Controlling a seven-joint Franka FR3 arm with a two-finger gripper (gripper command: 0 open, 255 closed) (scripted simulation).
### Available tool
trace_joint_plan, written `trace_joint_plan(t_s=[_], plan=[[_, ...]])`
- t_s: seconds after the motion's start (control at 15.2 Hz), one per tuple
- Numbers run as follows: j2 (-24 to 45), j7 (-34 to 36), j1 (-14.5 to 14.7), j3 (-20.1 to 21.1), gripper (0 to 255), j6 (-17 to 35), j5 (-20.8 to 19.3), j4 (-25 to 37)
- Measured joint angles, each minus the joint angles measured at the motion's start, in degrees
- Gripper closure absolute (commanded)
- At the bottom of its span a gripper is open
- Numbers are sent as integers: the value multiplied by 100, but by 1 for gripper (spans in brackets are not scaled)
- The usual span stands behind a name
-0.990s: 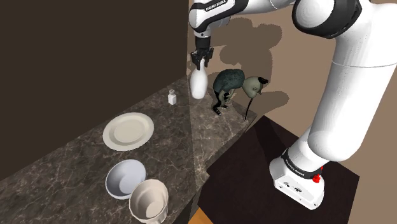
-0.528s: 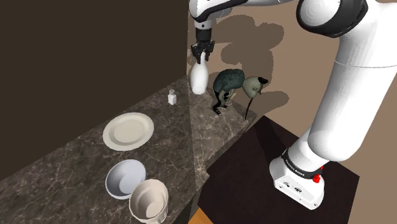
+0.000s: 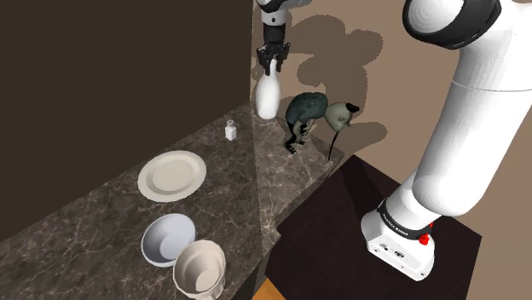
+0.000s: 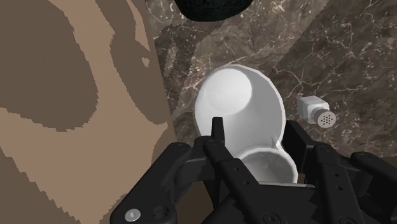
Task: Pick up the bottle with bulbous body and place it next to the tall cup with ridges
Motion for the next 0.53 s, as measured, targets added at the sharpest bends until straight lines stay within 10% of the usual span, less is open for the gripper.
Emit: trace_joint_plan(t_s=[0.53], plan=[[-67,-17,-6,-6,255,-594,-4,528]])
